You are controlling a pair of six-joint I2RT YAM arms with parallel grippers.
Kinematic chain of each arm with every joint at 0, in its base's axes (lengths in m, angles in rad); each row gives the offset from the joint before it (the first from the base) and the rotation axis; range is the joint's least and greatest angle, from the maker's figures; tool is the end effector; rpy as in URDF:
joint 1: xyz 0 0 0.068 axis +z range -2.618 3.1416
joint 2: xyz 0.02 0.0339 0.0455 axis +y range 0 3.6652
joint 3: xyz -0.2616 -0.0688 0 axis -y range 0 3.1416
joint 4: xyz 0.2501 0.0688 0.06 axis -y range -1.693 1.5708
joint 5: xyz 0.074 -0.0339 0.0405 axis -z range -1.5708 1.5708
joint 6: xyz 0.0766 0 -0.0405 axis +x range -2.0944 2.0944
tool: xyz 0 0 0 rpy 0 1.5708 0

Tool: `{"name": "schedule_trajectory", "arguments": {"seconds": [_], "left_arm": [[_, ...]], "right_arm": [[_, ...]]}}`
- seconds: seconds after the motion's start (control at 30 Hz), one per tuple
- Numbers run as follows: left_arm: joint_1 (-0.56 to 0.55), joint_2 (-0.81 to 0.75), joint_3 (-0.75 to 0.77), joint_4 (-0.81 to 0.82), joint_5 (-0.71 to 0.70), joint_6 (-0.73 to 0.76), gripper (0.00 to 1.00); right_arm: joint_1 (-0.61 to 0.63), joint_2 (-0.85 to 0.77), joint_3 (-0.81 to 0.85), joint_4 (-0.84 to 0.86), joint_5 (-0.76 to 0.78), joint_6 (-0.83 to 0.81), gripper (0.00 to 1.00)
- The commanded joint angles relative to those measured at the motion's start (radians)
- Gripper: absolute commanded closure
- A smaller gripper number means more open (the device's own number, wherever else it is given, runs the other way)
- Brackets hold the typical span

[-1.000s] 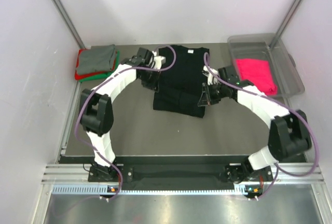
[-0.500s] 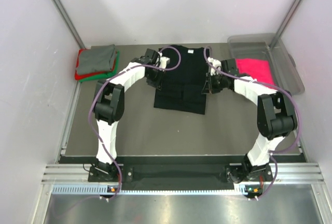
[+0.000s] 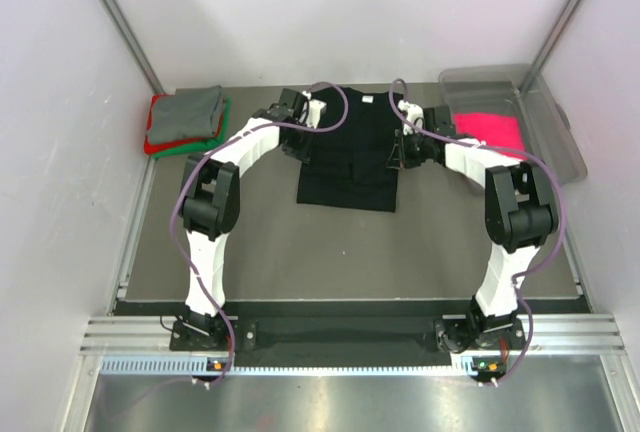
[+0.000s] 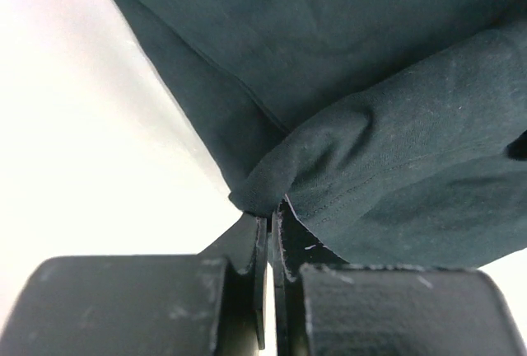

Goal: Fold and stack the t-shirts
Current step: Fold the tshirt

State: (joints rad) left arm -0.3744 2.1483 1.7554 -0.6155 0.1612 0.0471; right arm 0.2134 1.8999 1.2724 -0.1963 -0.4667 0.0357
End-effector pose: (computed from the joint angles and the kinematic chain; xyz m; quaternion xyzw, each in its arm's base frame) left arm 0.4577 -0.1931 0.1658 0.2222 0.9317 -0.1214 0.2603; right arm 0.4217 0.1267 0.1583 -0.1644 0.8948 0.2577 0.3255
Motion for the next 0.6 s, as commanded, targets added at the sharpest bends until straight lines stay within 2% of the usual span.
{"name": "schedule_trajectory", "arguments": {"seconds": [0.0, 0.27, 0.3, 0.33, 0.37, 0.4, 0.43, 0.47, 0.5, 0.53, 0.57], "left_arm": [[0.008, -0.008, 0.07, 0.046, -0.051, -0.012, 1.0], [0.006, 0.045, 0.118, 0.046, -0.071, -0.027, 1.0], [0.008, 0.059, 0.13, 0.046, -0.074, -0.026, 1.0], [0.008, 0.067, 0.136, 0.043, -0.084, -0.029, 1.0], [0.008, 0.068, 0.144, 0.037, -0.092, -0.027, 0.98], [0.008, 0.076, 0.157, 0.036, -0.097, -0.027, 0.92], [0.008, 0.074, 0.162, 0.037, -0.118, -0.026, 0.81], [0.008, 0.071, 0.165, 0.039, -0.127, -0.024, 0.76], [0.008, 0.059, 0.173, 0.039, -0.146, -0.026, 0.74], [0.008, 0.052, 0.174, 0.039, -0.152, -0.03, 0.7], [0.008, 0.041, 0.173, 0.04, -0.225, -0.027, 0.66]], "right_arm": [[-0.016, 0.004, 0.045, 0.078, 0.011, 0.007, 1.0], [-0.017, 0.019, 0.038, 0.132, 0.028, 0.004, 1.0], [-0.017, 0.021, 0.038, 0.136, 0.03, 0.004, 0.97], [-0.017, 0.021, 0.041, 0.139, 0.03, 0.003, 0.85], [-0.017, 0.018, 0.045, 0.135, 0.033, 0.001, 0.8], [-0.016, 0.013, 0.047, 0.133, 0.034, 0.003, 0.78], [-0.017, 0.008, 0.048, 0.127, 0.036, 0.006, 0.73], [-0.017, -0.011, 0.045, 0.117, 0.036, 0.01, 0.64], [-0.019, -0.028, 0.032, 0.11, 0.042, 0.013, 0.58], [-0.02, -0.048, 0.018, 0.107, 0.043, 0.015, 0.56], [-0.028, -0.103, -0.002, 0.109, 0.043, 0.013, 0.54]]}}
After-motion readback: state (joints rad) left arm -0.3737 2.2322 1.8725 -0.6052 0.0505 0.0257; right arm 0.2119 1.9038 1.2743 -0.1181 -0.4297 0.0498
